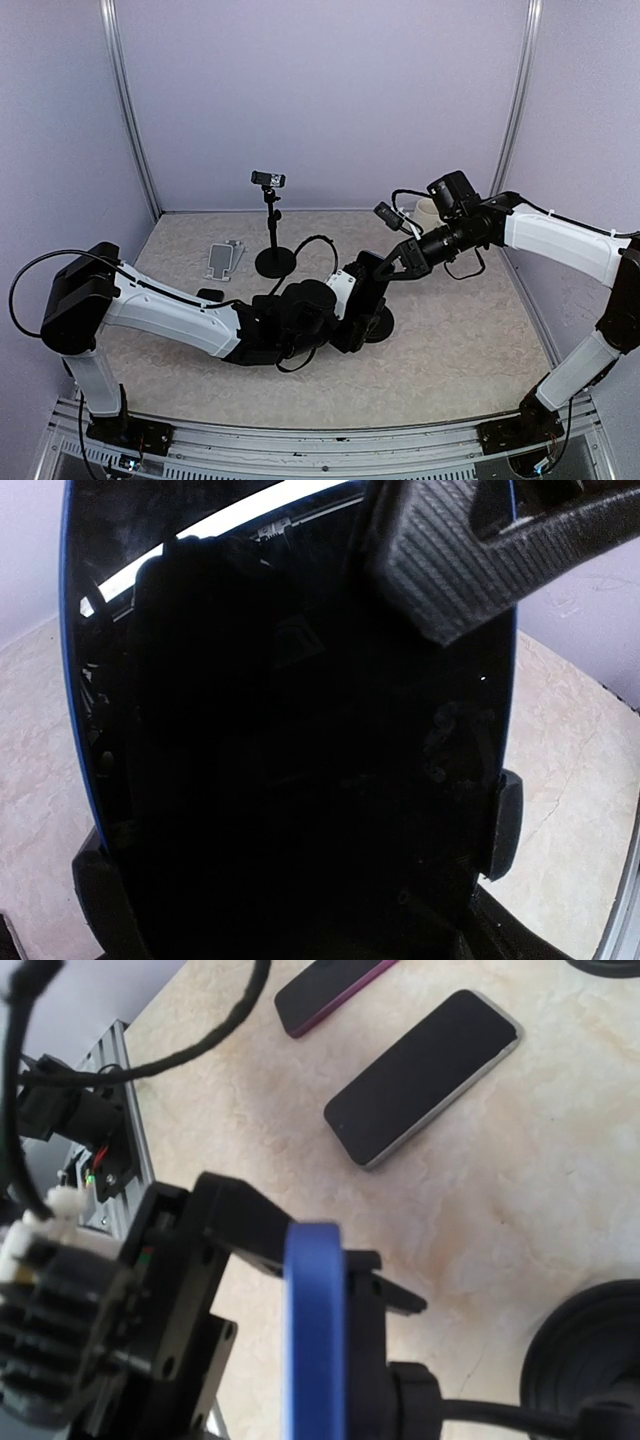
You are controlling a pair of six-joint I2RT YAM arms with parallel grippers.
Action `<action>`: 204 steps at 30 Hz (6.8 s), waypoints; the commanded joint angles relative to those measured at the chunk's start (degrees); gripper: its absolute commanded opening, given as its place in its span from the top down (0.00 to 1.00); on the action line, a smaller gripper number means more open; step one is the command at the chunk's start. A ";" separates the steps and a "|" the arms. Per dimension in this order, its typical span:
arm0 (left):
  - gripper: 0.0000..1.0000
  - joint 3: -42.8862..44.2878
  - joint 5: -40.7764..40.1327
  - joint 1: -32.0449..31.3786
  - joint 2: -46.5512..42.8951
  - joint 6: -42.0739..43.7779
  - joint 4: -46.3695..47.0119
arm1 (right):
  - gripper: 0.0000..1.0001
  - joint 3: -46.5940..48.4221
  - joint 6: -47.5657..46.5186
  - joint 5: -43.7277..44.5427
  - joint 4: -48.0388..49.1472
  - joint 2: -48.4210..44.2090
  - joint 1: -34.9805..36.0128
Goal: Remove the phone from the phone stand
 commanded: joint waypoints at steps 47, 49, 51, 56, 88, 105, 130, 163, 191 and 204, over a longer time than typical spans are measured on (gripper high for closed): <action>0.64 0.67 -2.41 0.56 0.62 -2.99 1.38 | 0.56 -36.12 36.78 -5.48 61.40 -6.32 1.30; 0.65 0.70 -2.29 0.81 0.56 -3.14 1.30 | 0.61 -35.94 36.01 -5.34 60.49 -6.56 1.26; 0.66 0.61 -2.49 1.09 0.45 -3.46 1.07 | 0.65 -35.90 35.20 -5.30 59.49 -6.82 1.26; 0.69 0.92 -4.08 2.04 0.72 -5.28 -0.40 | 0.73 -36.27 33.54 -5.08 57.91 -7.06 1.26; 0.88 0.14 -16.33 9.25 -0.97 -13.78 -12.56 | 1.00 -36.51 25.99 -6.54 47.55 -10.04 -1.94; 0.96 -3.96 6.69 10.32 -4.75 -7.23 3.71 | 1.00 -35.26 25.34 -5.79 46.84 -8.73 -2.17; 0.97 -1.06 31.00 2.62 -3.66 2.14 12.30 | 1.00 -33.02 25.67 -2.83 47.04 -7.65 -2.17; 0.97 -28.87 7.95 7.51 -37.99 -3.67 9.61 | 1.00 -0.94 26.01 -2.86 49.61 19.11 -5.50; 0.97 -26.58 -0.91 7.89 -36.64 -9.70 -0.85 | 0.41 13.14 23.85 0.30 42.82 28.68 -7.13; 1.00 -14.01 -7.74 3.35 -24.38 -20.68 -14.35 | 0.09 2.42 24.35 1.88 44.41 17.76 -10.14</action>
